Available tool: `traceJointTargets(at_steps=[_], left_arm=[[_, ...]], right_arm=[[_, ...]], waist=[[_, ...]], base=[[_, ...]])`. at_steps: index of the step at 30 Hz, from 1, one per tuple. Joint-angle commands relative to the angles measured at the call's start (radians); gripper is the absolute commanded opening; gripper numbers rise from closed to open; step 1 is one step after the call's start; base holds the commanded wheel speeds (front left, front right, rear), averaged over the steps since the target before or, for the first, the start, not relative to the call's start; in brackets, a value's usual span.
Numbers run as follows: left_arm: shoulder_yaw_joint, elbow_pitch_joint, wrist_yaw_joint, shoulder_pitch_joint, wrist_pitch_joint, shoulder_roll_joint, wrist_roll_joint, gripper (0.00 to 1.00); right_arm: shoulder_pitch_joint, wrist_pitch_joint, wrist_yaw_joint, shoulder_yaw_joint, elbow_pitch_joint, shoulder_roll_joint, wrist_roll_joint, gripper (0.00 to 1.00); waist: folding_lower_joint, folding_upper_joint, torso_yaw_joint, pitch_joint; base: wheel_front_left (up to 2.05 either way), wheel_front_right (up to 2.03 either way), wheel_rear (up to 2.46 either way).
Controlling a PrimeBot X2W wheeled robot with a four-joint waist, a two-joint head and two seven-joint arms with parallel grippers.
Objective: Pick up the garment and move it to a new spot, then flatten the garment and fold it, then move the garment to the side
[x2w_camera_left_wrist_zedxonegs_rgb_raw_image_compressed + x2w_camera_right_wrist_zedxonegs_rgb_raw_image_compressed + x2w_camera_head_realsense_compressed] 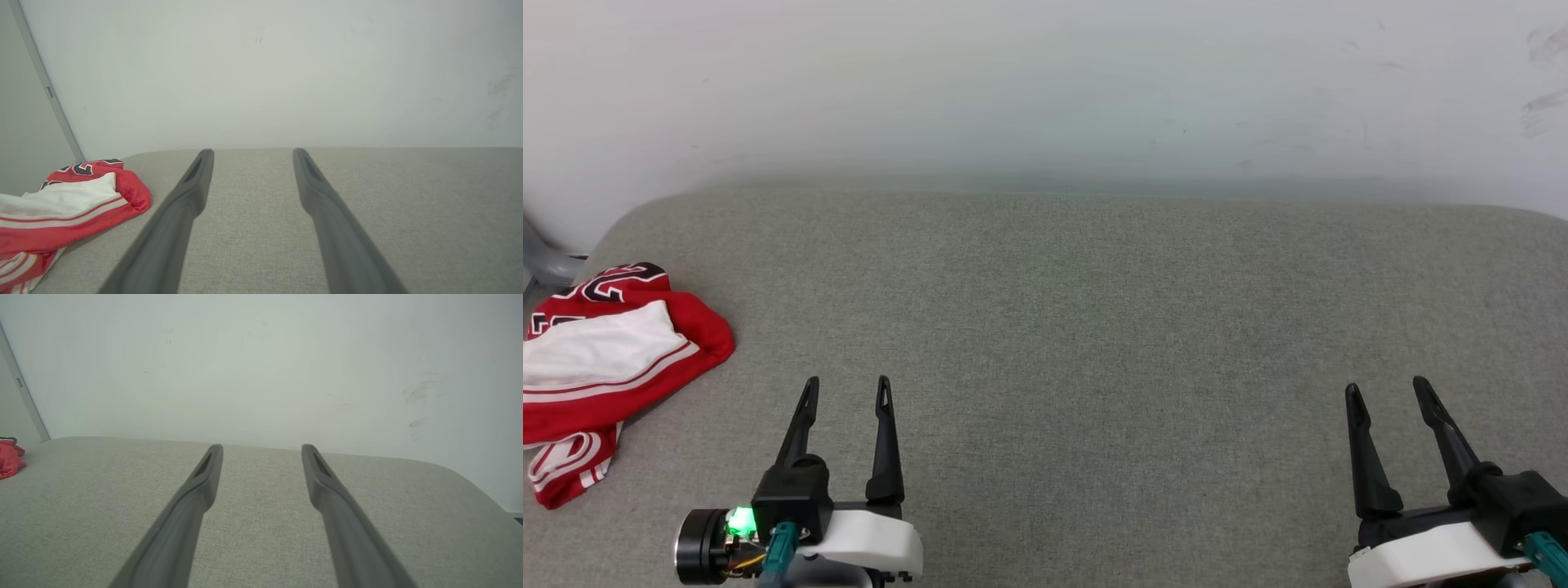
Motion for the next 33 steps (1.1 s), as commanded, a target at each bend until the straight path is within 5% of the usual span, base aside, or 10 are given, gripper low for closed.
traceJointTargets(at_steps=[1,13,33], left_arm=[[0.004,0.003,-0.003,0.010,-0.003,-0.004,-0.003,1.00],[0.045,0.023,-0.056,0.003,-0.003,-0.020,-0.017,1.00],[0.047,0.045,-0.056,-0.006,-0.003,-0.024,-0.015,1.00]], right_arm=[[0.006,-0.004,-0.001,-0.001,-0.003,0.001,0.002,1.00],[0.000,-0.004,-0.001,-0.005,0.016,0.001,0.060,1.00],[0.001,-0.004,-0.001,-0.004,0.017,0.001,0.067,1.00]], waist=[[-0.0001,0.0000,0.000,0.000],[-0.0001,0.0000,0.003,0.003],[-0.0001,0.0000,0.020,0.003]], base=[[0.00,0.00,0.00],[0.00,0.00,0.00],[0.00,0.00,0.00]])
